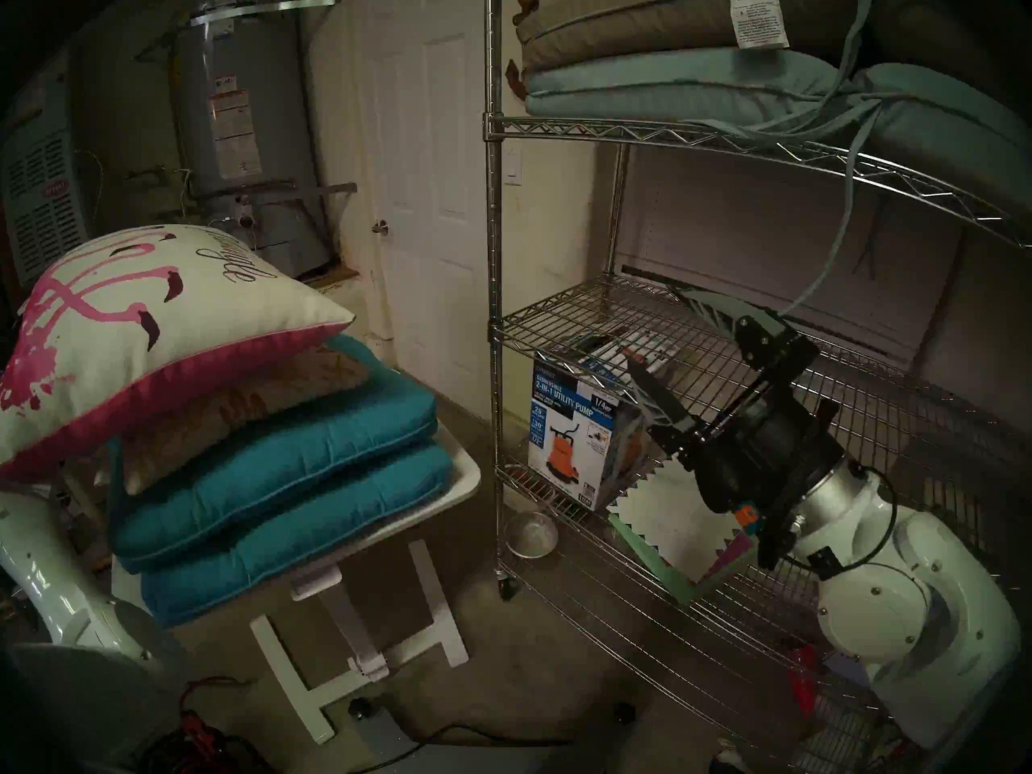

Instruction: Take cushion off the shelf

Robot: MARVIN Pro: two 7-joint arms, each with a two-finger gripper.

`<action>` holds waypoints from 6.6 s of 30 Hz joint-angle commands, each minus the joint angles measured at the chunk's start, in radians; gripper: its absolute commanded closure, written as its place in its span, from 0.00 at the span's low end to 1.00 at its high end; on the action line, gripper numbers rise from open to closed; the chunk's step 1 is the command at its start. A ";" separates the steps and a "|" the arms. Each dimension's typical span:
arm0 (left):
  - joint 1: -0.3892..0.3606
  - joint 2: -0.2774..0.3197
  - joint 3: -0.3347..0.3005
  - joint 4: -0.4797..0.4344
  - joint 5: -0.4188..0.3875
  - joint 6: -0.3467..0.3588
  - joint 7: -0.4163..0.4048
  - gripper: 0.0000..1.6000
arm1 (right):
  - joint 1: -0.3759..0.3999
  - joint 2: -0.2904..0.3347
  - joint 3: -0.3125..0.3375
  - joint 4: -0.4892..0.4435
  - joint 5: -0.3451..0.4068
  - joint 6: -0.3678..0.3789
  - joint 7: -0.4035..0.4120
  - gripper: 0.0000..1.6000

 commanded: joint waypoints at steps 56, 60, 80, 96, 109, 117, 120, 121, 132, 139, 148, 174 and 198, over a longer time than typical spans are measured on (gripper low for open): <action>0.165 -0.188 -0.121 -0.107 -0.125 -0.399 0.186 1.00 | -0.088 -0.068 0.045 -0.009 -0.023 -0.074 -0.018 0.00; 0.187 -0.235 -0.128 -0.166 -0.141 -0.380 0.184 0.00 | -0.092 -0.072 0.048 -0.009 -0.026 -0.081 -0.019 0.00; 0.241 -0.393 -0.135 -0.381 -0.170 -0.236 0.108 0.00 | -0.089 -0.078 0.041 -0.009 -0.046 -0.105 -0.021 0.00; 0.249 -0.410 -0.130 -0.418 -0.181 -0.184 0.070 0.00 | -0.079 -0.087 0.030 -0.009 -0.056 -0.103 -0.017 0.00; 0.251 -0.411 -0.130 -0.428 -0.190 -0.172 0.052 0.00 | -0.086 -0.100 0.026 -0.009 -0.064 -0.093 -0.011 0.00; 0.253 -0.397 -0.138 -0.443 -0.203 -0.174 0.035 0.00 | -0.083 -0.101 0.019 -0.009 -0.067 -0.089 -0.010 0.00; 0.251 -0.391 -0.139 -0.448 -0.208 -0.174 0.028 0.00 | -0.082 -0.100 0.015 -0.009 -0.069 -0.088 -0.011 0.00; 0.250 -0.389 -0.140 -0.449 -0.209 -0.173 0.024 0.00 | -0.081 -0.101 0.013 -0.009 -0.071 -0.087 -0.011 0.00; 0.246 -0.386 -0.138 -0.455 -0.222 -0.173 0.001 0.00 | -0.082 -0.107 0.007 -0.009 -0.080 -0.080 -0.013 0.00; 0.242 -0.384 -0.138 -0.453 -0.226 -0.175 -0.010 0.00 | -0.084 -0.111 0.005 -0.009 -0.084 -0.077 -0.012 0.00; 0.223 -0.358 -0.149 -0.441 -0.225 -0.172 -0.013 0.00 | -0.080 -0.110 -0.001 -0.009 -0.090 -0.075 -0.011 0.00; 0.303 -0.347 -0.310 -0.486 -0.267 -0.213 -0.047 0.00 | -0.067 -0.108 -0.021 -0.009 -0.095 -0.060 0.002 0.00; 0.425 -0.363 -0.310 -0.593 -0.357 -0.166 -0.087 0.00 | -0.077 -0.111 -0.018 -0.009 -0.103 -0.077 -0.012 0.00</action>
